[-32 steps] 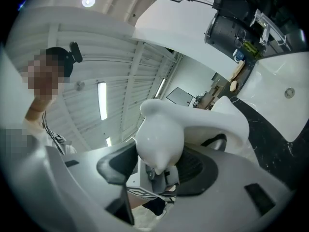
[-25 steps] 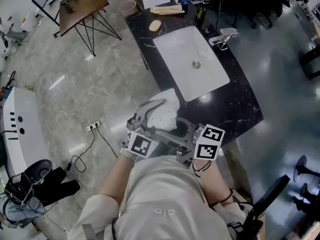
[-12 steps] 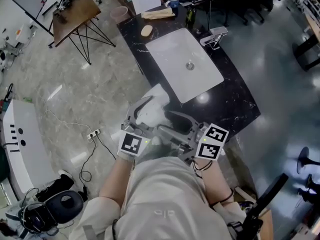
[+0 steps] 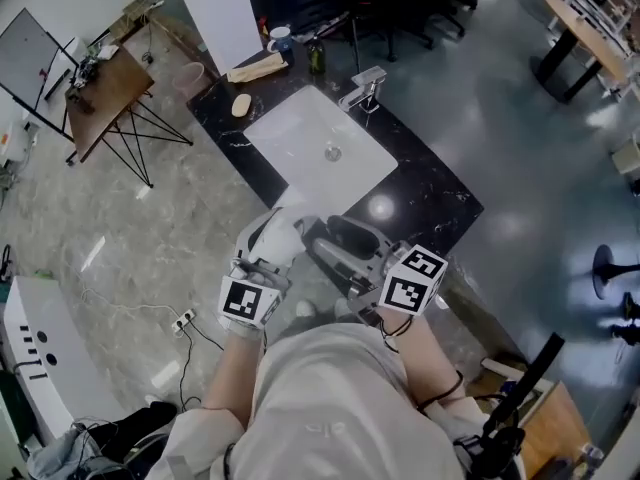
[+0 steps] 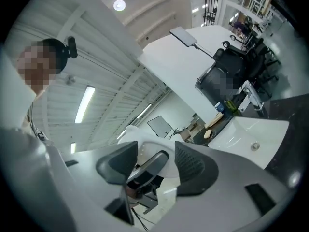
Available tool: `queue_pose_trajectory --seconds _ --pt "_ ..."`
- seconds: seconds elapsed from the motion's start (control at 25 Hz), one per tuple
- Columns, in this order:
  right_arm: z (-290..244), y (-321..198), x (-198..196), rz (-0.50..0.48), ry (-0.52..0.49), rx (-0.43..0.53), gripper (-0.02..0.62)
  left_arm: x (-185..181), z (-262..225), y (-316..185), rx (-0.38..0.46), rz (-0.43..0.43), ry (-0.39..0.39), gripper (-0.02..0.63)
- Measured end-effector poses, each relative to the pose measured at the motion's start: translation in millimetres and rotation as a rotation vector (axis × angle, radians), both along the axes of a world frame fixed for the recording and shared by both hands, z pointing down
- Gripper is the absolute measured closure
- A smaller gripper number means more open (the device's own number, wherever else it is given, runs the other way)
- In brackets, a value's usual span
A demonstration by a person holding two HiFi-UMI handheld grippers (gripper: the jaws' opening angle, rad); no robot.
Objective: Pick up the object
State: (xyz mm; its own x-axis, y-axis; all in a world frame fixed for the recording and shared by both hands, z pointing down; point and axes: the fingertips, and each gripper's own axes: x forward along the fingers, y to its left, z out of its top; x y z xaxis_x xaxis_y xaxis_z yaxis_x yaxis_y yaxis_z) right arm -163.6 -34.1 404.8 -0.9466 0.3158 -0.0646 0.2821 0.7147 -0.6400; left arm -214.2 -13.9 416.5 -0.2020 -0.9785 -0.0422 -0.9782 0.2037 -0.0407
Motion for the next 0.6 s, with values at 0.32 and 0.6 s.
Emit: queue_pose_trajectory --seconds 0.32,0.6 --pt "-10 -50 32 0.212 0.02 0.077 0.348 34 -21 -40 0.056 0.153 0.092 0.449" --pt "-6 -87 68 0.375 0.062 0.114 0.35 70 -22 -75 0.085 0.313 0.146 0.449"
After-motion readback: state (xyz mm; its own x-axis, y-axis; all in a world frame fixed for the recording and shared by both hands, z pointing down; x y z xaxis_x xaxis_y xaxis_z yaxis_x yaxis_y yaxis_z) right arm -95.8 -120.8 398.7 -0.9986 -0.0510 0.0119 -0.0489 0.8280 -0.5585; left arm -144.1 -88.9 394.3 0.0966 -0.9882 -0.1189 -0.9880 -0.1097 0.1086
